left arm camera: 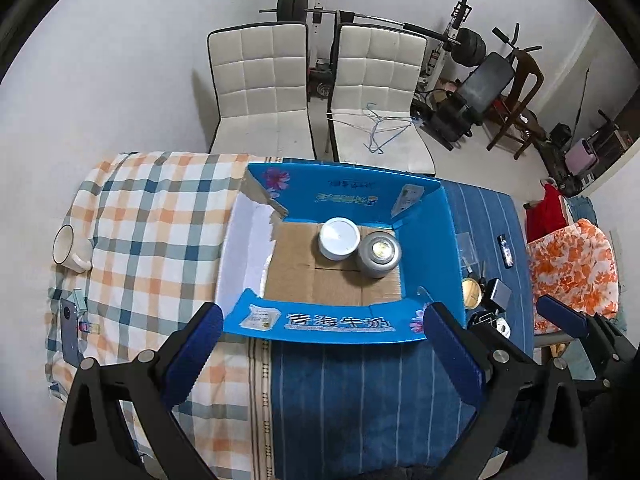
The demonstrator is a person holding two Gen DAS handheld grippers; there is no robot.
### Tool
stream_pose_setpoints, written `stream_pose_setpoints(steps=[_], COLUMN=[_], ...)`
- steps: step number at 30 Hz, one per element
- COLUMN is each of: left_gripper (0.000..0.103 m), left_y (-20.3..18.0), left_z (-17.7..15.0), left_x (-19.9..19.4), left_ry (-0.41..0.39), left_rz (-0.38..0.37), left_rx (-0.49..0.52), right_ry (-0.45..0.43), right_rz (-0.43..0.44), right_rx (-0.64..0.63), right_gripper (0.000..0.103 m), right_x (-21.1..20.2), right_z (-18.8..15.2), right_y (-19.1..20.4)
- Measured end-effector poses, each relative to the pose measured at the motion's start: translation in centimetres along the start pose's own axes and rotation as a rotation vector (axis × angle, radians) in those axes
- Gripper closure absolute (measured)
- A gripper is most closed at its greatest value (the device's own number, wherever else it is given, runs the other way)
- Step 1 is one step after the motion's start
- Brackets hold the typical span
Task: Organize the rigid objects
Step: 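Raise both tools out of the blue box, then grasp the white egg-shaped object with the right tool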
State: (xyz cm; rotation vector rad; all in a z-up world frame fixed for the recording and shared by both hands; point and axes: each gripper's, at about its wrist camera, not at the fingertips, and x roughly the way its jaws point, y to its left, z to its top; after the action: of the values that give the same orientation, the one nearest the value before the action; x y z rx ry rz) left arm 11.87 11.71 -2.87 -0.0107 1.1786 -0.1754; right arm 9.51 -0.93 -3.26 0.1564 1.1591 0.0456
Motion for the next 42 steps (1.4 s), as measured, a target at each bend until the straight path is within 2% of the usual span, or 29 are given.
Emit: stream_pose_setpoints(steps=[3,7,11,16,21,23,26,29,35,37,39,40,42], left_gripper=[0.0,0.0,0.0,0.0,0.0,0.0,0.0,0.0,0.0,0.0,0.0,0.0,0.0], left_y=[-1.9,-6.7,-12.2,-18.4,-22.7,-24.2,-25.4,-25.7,-25.7,-25.9,-26.3,-26.5,-26.8], left_z=[0.1,0.1,-0.1,-1.3,-3.0,-3.8,-5.0,-5.9,-6.7,-6.8,-6.8,-6.9,-6.9], left_x=[0.8,2.9,5.3,7.6,10.3,12.1,14.7,16.9,19.5,19.8,20.0,20.1,20.3], left_ry=[0.008,0.047,0.101,0.151,0.214,0.257,0.318,0.36,0.399,0.401,0.393,0.394,0.397], left_rz=[-0.012,-0.062,-0.112,-0.148,-0.151,-0.14,-0.124,-0.102,-0.064,-0.055,-0.043,-0.042,-0.044], left_rx=[0.023,0.082,0.162,0.263,0.33,0.359,0.375,0.358,0.331,0.333,0.348,0.353,0.353], right_ry=[0.012,0.039,0.079,0.115,0.157,0.159,0.189,0.243,0.307,0.298,0.298,0.302,0.272], right_rz=[-0.02,-0.071,-0.157,-0.26,-0.279,-0.277,-0.321,-0.29,-0.253,-0.252,-0.237,-0.216,-0.206], right_rx=[0.039,0.122,0.22,0.284,0.314,0.281,0.188,0.148,0.021,-0.005,-0.01,0.007,0.037], right_gripper=[0.006,0.006,0.006,0.006,0.006,0.006,0.006,0.006,0.006,0.008,0.012,0.021,0.031], right_x=[0.2,0.6,0.9,1.4,3.5,4.9,8.7,12.8,19.1,20.3,21.4,21.9,21.9], right_z=[-0.3,-1.3,-2.9,-5.4,-7.9,-8.6,-9.8,-10.5,-11.3,-11.4,-11.5,-11.5,-11.7], right_y=[-2.5,-8.0,-14.8,-22.0,-27.8,-28.9,-29.9,-30.8,-30.9,-30.7,-30.7,-30.7,-30.9])
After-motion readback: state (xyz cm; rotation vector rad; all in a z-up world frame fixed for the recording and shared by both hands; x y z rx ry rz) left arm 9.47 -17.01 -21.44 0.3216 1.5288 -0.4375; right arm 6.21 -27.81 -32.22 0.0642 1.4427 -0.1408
